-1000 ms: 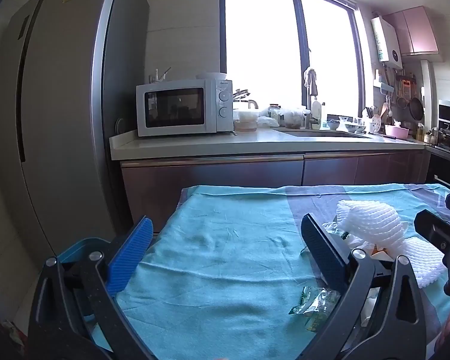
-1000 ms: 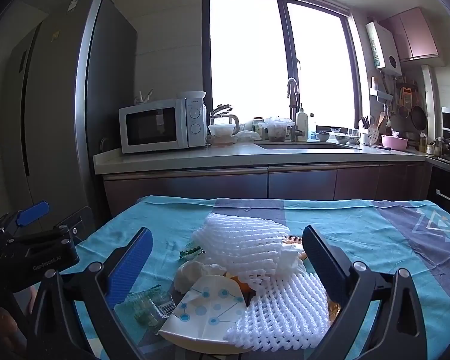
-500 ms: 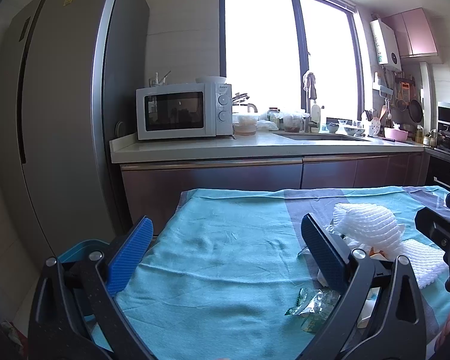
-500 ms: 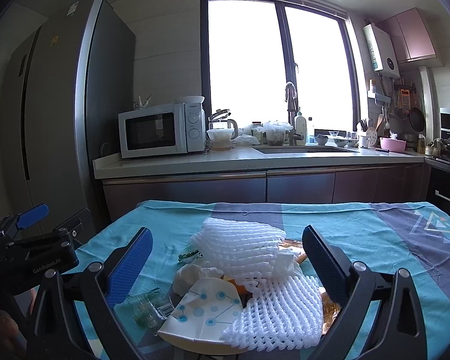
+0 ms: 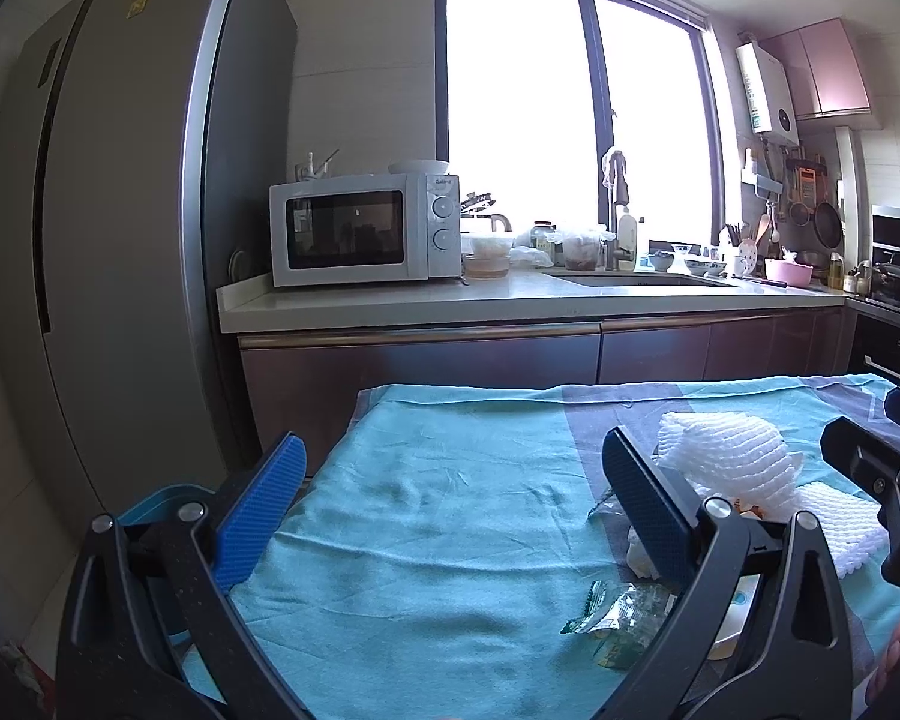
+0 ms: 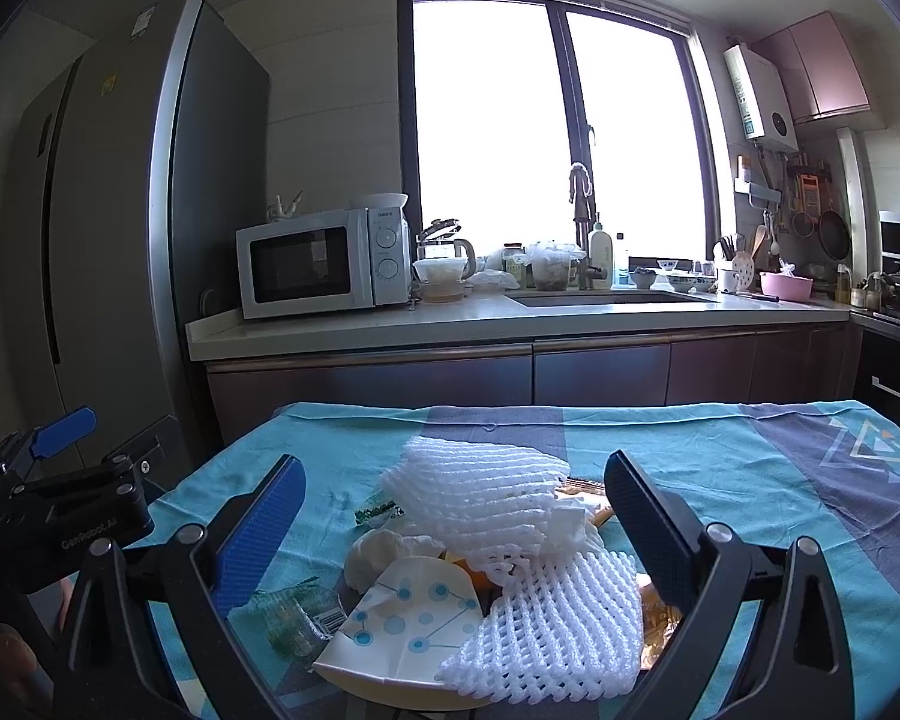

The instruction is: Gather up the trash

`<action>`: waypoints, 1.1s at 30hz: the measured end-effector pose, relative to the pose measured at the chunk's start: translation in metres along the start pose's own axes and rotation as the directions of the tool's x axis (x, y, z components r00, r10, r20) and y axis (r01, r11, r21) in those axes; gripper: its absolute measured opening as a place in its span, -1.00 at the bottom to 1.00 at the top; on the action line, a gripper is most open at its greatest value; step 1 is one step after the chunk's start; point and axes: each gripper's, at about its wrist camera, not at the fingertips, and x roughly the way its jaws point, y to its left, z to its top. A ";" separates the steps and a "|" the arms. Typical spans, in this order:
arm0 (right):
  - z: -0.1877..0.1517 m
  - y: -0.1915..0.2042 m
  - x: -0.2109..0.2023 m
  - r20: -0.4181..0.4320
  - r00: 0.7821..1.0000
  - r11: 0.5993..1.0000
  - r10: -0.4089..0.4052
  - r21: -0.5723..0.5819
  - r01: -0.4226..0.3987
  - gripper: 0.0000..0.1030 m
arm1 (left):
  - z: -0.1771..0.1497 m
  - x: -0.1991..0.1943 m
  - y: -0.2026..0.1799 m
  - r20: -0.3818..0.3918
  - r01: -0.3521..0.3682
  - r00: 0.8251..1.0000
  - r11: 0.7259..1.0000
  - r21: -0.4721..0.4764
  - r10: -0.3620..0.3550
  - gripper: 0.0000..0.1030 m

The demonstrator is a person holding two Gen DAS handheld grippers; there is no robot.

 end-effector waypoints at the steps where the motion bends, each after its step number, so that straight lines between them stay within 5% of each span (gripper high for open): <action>1: 0.000 0.000 0.000 -0.001 1.000 1.000 0.000 0.001 0.000 0.87 | 0.000 0.000 0.000 0.000 -0.001 1.000 1.000 0.000 0.001 0.89; 33: -0.002 -0.004 0.004 -0.003 1.000 1.000 0.003 0.005 -0.003 0.87 | 0.001 -0.001 -0.003 0.013 0.002 1.000 1.000 0.000 -0.002 0.89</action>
